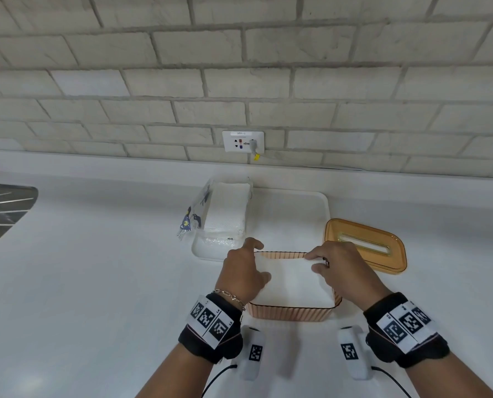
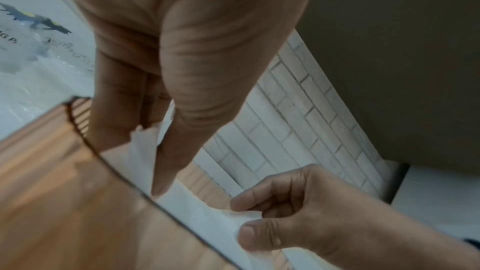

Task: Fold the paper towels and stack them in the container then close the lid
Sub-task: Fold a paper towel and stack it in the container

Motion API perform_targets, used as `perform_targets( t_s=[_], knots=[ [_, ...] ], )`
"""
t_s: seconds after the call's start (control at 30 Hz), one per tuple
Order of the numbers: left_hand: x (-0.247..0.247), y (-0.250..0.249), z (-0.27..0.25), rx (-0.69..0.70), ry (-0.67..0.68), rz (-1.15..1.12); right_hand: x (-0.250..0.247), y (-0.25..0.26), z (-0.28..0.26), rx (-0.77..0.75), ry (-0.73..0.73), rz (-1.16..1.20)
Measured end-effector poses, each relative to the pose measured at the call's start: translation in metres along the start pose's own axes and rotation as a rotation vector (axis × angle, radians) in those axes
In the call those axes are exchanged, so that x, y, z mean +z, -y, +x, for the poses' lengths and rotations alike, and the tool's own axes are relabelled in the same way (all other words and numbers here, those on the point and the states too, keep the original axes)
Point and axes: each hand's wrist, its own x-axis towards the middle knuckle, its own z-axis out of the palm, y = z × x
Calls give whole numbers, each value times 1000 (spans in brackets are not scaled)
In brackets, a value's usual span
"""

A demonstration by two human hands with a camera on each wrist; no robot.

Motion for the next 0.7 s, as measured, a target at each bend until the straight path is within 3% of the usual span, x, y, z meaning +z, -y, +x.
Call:
perform_targets(
  t_s=[0.27,0.5,0.6,0.7],
  knots=[
    [12,-3,1,64,-28,238,5,3,0,-43,81,-236],
    [8,3,-8,194,-82,256,-3,-1,-16,-96,-34,-138],
    [3,1,-12,311,-98,280,-8,4,-19,-75,120,-174],
    [-1,-3,-11,364,88,338,-4,11,-17,-57,235,-294]
  ],
)
